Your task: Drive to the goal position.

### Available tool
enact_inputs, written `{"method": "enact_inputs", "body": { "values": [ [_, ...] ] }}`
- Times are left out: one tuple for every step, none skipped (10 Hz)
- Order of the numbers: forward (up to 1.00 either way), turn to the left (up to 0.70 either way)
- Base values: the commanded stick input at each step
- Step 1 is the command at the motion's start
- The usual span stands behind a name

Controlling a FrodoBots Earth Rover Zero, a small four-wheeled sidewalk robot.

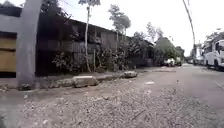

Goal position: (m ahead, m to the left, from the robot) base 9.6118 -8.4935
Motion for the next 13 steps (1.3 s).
{"method": "enact_inputs", "body": {
  "values": [
    [1.00, 0.00],
    [1.00, -0.23],
    [1.00, -0.27],
    [1.00, -0.27],
    [1.00, -0.27],
    [1.00, -0.27],
    [1.00, -0.27],
    [1.00, -0.27],
    [1.00, -0.27],
    [1.00, -0.27],
    [1.00, -0.27],
    [1.00, -0.27],
    [1.00, -0.27]
  ]
}}
